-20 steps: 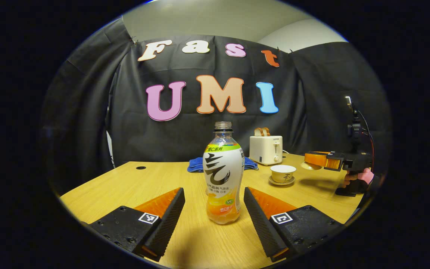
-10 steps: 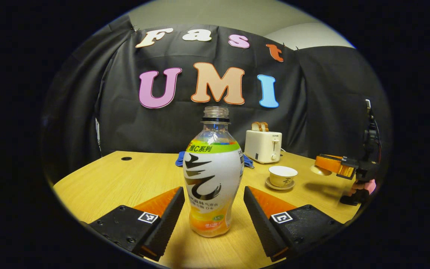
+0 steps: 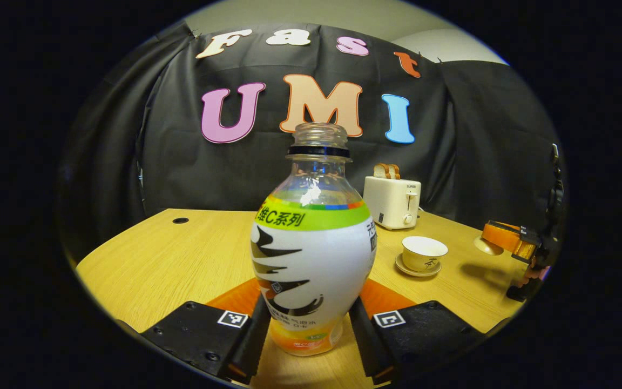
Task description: Open the teacup lid with one hand, grasp the water bottle and pour water into the teacup with the other hand; after pouring, place the water bottle on the coaster and then close the teacup lid.
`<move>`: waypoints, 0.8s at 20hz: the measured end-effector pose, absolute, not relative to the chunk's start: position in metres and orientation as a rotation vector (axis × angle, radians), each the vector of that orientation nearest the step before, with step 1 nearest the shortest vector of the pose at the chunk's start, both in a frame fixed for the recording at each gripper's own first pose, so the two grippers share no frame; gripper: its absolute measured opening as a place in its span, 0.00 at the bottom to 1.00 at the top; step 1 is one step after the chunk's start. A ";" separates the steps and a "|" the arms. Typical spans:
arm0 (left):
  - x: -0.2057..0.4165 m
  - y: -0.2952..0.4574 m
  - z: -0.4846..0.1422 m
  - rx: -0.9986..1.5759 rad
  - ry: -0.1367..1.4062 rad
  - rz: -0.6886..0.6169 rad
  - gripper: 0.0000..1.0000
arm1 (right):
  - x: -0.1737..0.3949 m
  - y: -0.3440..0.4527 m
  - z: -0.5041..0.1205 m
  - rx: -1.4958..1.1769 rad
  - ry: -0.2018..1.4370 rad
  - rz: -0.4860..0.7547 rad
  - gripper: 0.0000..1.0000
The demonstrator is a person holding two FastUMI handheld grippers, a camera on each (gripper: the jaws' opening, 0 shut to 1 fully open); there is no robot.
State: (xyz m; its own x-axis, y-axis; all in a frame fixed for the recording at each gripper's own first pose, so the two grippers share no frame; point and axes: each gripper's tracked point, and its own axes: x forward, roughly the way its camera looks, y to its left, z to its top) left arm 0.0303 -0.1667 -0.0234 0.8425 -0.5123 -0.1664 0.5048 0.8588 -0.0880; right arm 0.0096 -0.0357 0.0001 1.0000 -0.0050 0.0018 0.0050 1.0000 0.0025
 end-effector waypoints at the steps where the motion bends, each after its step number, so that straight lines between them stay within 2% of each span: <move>1: 0.032 -0.169 -0.023 -0.040 0.185 -0.535 0.66 | 0.009 -0.038 0.000 0.002 -0.002 -0.011 0.32; 5: 0.037 -0.181 -0.023 -0.021 0.194 -0.547 0.59 | 0.007 -0.045 0.001 0.001 -0.004 -0.029 0.32; 9: 0.045 -0.190 -0.022 0.068 0.220 -0.527 0.57 | 0.007 -0.049 0.001 0.001 -0.003 -0.040 0.32; 16: 0.069 -0.195 -0.023 0.342 0.228 -0.454 0.57 | 0.008 -0.067 0.000 0.000 -0.001 -0.087 0.32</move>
State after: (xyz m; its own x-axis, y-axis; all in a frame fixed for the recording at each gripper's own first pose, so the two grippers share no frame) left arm 0.0690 -0.1952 -0.0234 0.8750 -0.3883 -0.2892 0.4639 0.8434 0.2711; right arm 0.0079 -0.0674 0.0005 0.9962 -0.0872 0.0011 0.0872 0.9962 0.0005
